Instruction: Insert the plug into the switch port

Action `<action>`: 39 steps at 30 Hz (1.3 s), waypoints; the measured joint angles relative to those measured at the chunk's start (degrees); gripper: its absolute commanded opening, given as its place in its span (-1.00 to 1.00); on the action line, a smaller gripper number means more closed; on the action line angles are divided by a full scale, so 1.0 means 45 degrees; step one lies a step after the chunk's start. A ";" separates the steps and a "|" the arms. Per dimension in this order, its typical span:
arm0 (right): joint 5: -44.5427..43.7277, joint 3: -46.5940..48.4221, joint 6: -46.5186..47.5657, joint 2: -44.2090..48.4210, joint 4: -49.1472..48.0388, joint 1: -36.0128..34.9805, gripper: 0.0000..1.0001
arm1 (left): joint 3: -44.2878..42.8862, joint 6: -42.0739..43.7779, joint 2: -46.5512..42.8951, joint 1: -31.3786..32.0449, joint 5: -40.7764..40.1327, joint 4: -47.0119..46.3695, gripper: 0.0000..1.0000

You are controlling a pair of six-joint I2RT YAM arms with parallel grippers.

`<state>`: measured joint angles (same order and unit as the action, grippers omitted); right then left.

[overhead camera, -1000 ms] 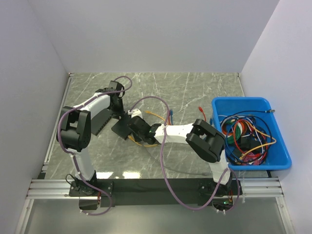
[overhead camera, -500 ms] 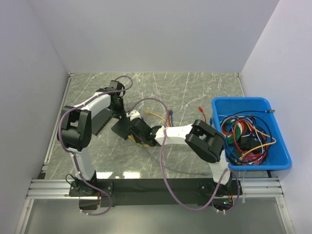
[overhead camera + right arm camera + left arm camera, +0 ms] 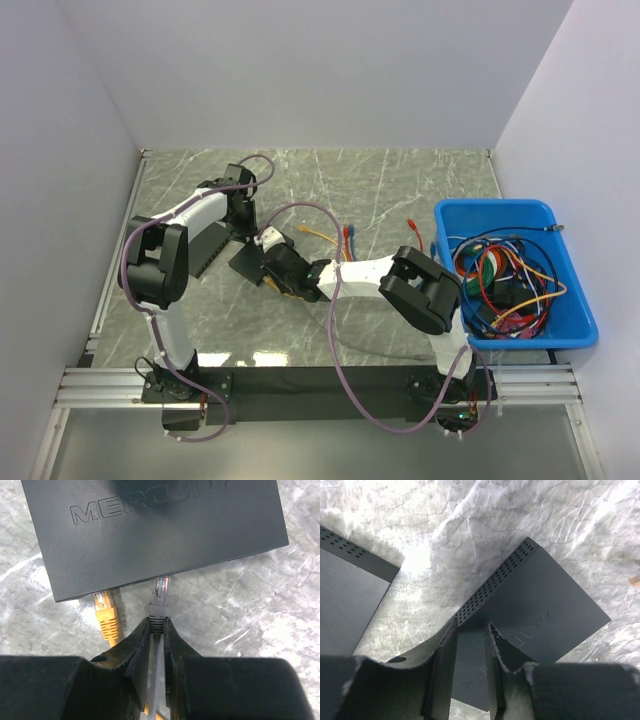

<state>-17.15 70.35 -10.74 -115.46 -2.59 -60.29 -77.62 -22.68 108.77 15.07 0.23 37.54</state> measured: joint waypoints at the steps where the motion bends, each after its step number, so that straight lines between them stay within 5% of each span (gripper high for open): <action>1: -0.0044 0.0000 0.0087 0.0000 -0.0005 0.0000 -1.00 | -0.0010 0.0044 0.0015 0.0005 0.0010 -0.0024 -0.36; 39: 0.0204 0.0291 0.1370 0.0000 0.0262 0.0622 -1.00 | -0.0355 0.0845 0.0369 0.0704 -0.0413 -0.0680 -0.38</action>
<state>-16.23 71.66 -4.58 -115.46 -1.41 -57.49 -79.22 -18.87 110.43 18.24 -1.63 34.48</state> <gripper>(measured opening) 0.188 0.313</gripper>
